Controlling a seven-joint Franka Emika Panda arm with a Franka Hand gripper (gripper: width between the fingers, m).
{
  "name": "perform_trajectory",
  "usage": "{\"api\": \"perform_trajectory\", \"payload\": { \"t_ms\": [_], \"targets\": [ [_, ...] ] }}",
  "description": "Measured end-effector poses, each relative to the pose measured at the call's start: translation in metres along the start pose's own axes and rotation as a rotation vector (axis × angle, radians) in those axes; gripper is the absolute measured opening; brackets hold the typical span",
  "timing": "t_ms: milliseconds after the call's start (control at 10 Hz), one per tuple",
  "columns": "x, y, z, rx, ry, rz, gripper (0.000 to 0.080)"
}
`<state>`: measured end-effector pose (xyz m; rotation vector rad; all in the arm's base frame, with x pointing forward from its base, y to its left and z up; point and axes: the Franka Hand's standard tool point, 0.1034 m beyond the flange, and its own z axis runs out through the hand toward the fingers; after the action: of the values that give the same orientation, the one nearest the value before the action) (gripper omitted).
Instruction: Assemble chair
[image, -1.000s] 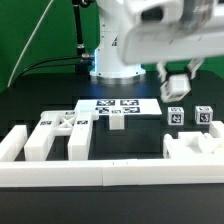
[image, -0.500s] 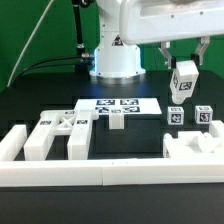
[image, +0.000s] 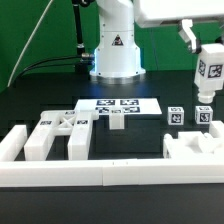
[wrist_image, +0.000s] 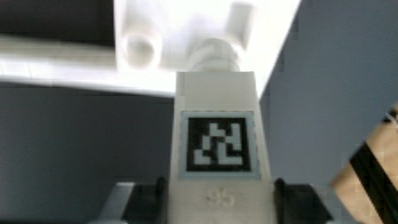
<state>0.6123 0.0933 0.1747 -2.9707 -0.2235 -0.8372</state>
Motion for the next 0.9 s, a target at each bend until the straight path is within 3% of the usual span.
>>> {"api": "perform_trajectory", "payload": {
  "t_ms": [100,300,500,900],
  "targets": [
    [-0.007,0.001,0.003,-0.004,0.017,-0.001,0.0282],
    [-0.003,0.001,0.004,-0.003,0.009,-0.001,0.0282],
    [0.012,-0.001,0.021,-0.002,0.022,-0.03,0.0282],
    [0.001,-0.008,0.05,0.003,0.022,-0.035,0.0282]
  ]
}}
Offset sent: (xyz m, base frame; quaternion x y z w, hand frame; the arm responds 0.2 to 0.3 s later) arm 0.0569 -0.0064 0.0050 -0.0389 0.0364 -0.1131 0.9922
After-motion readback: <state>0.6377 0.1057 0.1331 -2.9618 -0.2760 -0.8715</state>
